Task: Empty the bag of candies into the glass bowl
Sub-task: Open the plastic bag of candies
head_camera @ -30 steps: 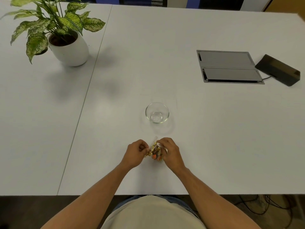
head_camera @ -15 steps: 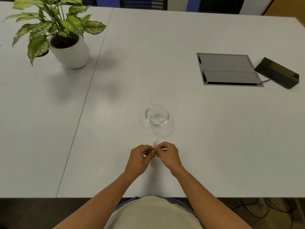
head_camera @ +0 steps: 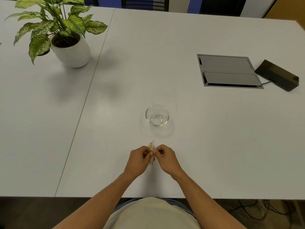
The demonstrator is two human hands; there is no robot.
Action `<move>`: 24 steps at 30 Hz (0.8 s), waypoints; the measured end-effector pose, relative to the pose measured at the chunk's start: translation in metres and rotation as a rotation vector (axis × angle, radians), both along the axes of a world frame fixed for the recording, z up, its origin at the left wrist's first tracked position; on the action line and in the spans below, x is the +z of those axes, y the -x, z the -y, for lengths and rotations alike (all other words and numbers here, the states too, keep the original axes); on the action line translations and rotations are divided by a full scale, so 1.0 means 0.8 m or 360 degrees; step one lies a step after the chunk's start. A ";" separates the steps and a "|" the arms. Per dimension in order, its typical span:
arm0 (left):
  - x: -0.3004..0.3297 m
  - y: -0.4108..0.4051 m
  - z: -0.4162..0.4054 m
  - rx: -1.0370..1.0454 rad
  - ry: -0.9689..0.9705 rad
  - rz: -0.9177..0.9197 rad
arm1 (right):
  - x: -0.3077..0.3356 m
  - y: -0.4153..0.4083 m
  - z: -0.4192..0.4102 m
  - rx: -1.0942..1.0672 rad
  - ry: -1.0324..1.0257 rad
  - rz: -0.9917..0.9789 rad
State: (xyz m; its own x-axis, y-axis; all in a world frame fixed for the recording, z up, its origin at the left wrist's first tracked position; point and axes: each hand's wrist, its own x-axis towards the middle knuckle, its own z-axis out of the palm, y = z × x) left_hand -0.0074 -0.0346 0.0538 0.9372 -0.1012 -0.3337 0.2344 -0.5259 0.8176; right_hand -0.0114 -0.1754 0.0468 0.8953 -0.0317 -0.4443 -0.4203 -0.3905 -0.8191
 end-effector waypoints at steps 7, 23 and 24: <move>0.004 -0.002 0.007 0.0162 -0.0062 -0.0024 | 0.003 -0.002 -0.008 0.0211 0.0402 0.0148; 0.028 -0.017 -0.014 0.0043 -0.0576 0.0182 | 0.017 -0.007 0.016 0.0076 0.0568 0.0213; 0.031 -0.019 -0.014 -0.0032 -0.0633 0.0194 | 0.018 -0.008 0.018 0.0082 0.0548 0.0223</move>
State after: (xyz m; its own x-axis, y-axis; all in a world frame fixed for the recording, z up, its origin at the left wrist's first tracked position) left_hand 0.0077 -0.0233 0.0788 0.9714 -0.0055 -0.2374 0.1349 -0.8100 0.5707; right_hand -0.0050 -0.1901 0.0610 0.9510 -0.1111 -0.2886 -0.2860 -0.6708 -0.6843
